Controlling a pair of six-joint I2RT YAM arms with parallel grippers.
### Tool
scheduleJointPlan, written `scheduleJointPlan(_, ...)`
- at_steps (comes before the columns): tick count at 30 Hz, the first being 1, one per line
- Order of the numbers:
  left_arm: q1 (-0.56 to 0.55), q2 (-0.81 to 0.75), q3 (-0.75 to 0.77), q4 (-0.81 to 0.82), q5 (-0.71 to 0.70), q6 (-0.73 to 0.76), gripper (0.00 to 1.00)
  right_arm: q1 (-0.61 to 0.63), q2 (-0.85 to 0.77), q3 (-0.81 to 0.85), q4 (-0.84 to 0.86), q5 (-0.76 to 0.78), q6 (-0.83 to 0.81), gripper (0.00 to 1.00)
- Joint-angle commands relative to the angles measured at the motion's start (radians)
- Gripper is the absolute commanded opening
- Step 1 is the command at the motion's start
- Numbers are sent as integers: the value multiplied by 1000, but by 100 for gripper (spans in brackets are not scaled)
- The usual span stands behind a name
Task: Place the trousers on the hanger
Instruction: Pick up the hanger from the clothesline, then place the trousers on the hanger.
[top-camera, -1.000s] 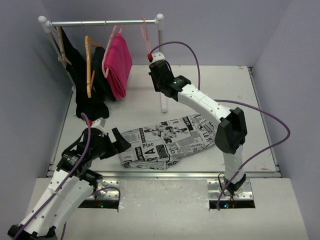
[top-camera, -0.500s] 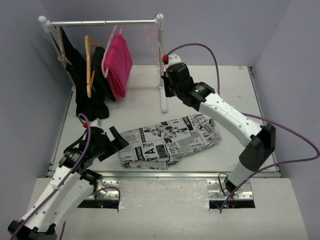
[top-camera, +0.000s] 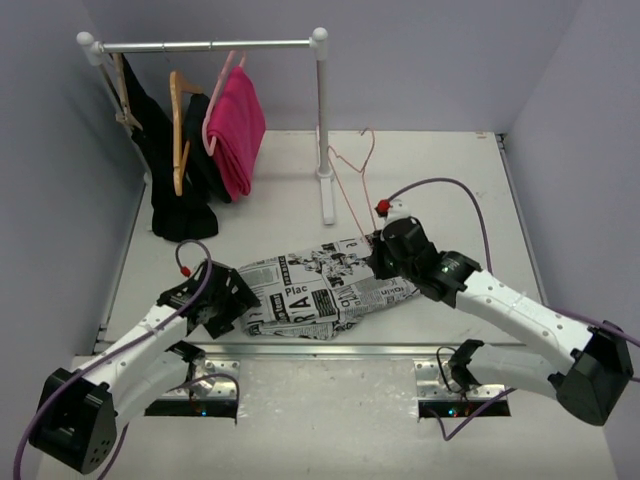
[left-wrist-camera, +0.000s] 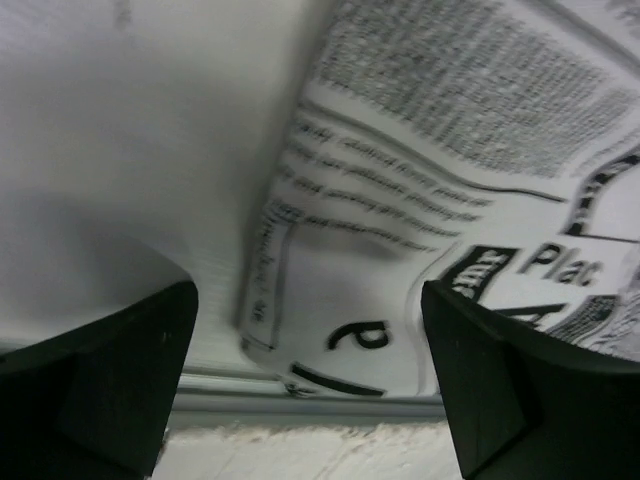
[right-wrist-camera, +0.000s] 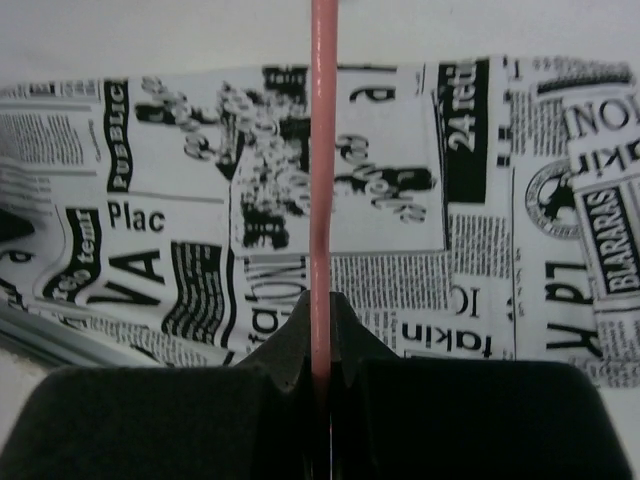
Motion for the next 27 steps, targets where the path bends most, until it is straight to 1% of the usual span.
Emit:
scheduleJointPlan(1,-8,105,-30,186,59,-7,90,82,-124,-171,117,41,177,0)
scheduleJointPlan(3,-8,131,-16,183,44,-3,88,130,-152,-217,126,80,237,0)
scheduleJointPlan(5,-8,142,-9,197,48,11,82,220,-190,-302,152,124,328,0)
scheduleJointPlan(6,-8,149,-9,202,56,18,81,230,-189,-308,154,140,333,0)
scheduleJointPlan(8,-8,184,-6,250,85,37,64,332,-167,-363,172,197,400,0)
scheduleJointPlan(9,-8,207,1,257,102,52,60,356,-158,-366,168,223,431,0)
scheduleJointPlan(10,-10,212,6,268,104,54,52,382,-155,-371,166,248,436,0)
scheduleJointPlan(11,-8,246,16,280,121,73,40,422,-132,-378,166,278,475,0)
scheduleJointPlan(12,-8,264,28,281,128,82,31,442,-111,-382,167,293,506,0)
scheduleJointPlan(13,-8,285,32,289,139,92,19,462,-100,-382,159,316,531,0)
scheduleJointPlan(14,-8,290,34,296,147,93,14,491,-85,-381,141,354,569,0)
scheduleJointPlan(16,-8,283,24,316,167,95,1,543,-71,-390,136,396,618,0)
scheduleJointPlan(20,-8,215,35,322,227,101,0,617,-19,-400,139,431,693,0)
scheduleJointPlan(23,-17,146,65,326,284,81,0,677,61,-384,135,462,746,0)
scheduleJointPlan(26,-85,32,138,325,287,5,0,730,198,-337,112,502,845,0)
scheduleJointPlan(27,-121,17,167,325,274,-19,0,740,238,-328,114,501,858,0)
